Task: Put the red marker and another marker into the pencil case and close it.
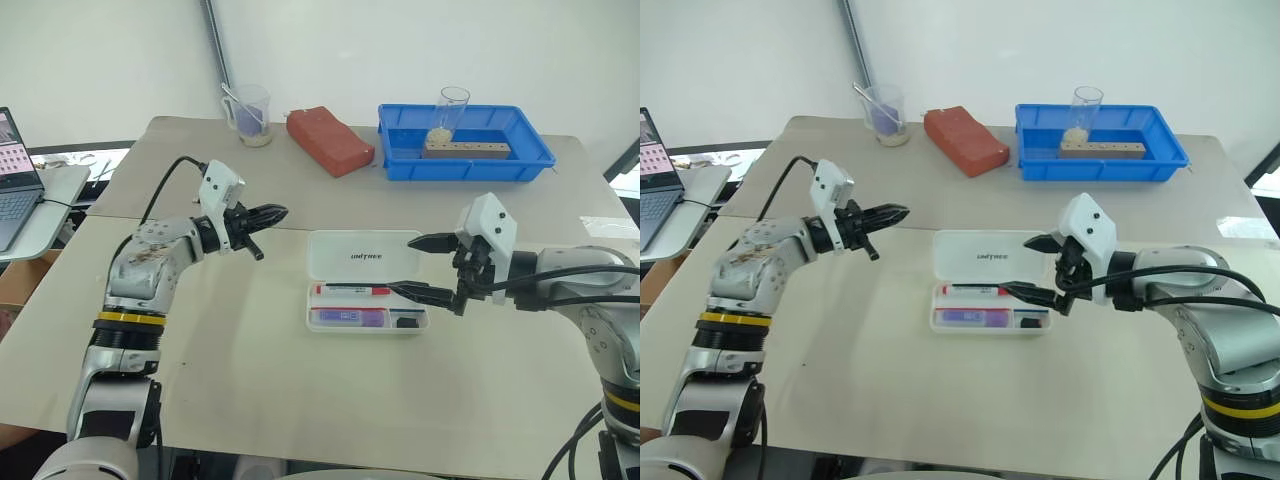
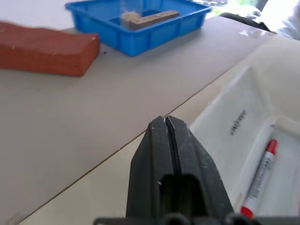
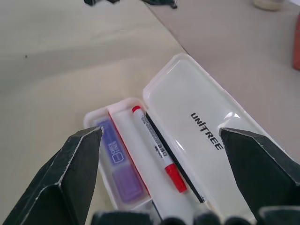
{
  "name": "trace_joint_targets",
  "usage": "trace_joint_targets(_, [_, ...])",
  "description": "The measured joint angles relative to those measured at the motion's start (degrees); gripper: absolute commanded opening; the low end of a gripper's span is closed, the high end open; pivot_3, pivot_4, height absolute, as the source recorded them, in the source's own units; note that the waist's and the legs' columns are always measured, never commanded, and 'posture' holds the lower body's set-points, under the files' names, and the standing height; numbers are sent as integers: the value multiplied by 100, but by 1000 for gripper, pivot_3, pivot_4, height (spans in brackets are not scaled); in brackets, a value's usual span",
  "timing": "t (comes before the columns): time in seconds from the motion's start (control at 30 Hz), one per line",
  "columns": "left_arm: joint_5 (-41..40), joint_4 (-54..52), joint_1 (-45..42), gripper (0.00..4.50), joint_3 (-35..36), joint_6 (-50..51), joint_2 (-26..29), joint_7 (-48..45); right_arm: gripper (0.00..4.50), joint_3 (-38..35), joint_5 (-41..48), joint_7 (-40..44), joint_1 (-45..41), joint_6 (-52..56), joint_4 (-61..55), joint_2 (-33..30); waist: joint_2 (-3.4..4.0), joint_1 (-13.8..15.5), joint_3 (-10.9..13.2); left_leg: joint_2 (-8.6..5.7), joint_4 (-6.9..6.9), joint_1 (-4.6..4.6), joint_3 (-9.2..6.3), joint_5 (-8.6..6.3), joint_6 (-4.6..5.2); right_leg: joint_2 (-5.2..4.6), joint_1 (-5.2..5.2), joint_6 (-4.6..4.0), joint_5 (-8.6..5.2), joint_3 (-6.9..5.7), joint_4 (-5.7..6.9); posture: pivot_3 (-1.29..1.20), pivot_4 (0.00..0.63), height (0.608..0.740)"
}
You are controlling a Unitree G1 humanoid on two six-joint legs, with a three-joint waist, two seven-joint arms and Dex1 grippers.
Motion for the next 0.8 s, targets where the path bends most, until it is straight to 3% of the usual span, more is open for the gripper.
trace_joint_targets(0.13, [337, 1010, -405, 69, -163, -163, -297, 2, 4402, -157, 317, -483, -154, 392, -337, 119, 0, 0, 0, -1, 2, -4, -4, 0, 0, 2, -1, 0, 0, -4, 4, 0, 150, 740])
trace_joint_targets(0.47, [676, 2529, -1226, 69, -497, -410, -820, -987, 4402, -408, 778, -1118, -117, 702, -592, 121, 0, -42, 0, -3, -1, -13, -6, 0, 0, 2, -7, 9, -5, -4, 0, 0, 150, 740])
trace_joint_targets(0.63, [633, 2220, -1199, 69, -616, -266, -682, -1872, 4402, -592, 1016, -1153, -97, 779, -586, -105, 0, -58, 1, -1, -8, -14, -6, 0, 0, 4, -11, 6, -4, -4, 1, 0, 150, 740])
trace_joint_targets(0.8, [620, 315, -645, 69, -1208, 159, -98, -2882, 4402, -687, 1382, -785, 226, 855, -555, -665, 11, -60, -6, 0, -13, -9, -5, 0, 0, 2, -1, -2, 0, -2, -8, 0, 150, 740])
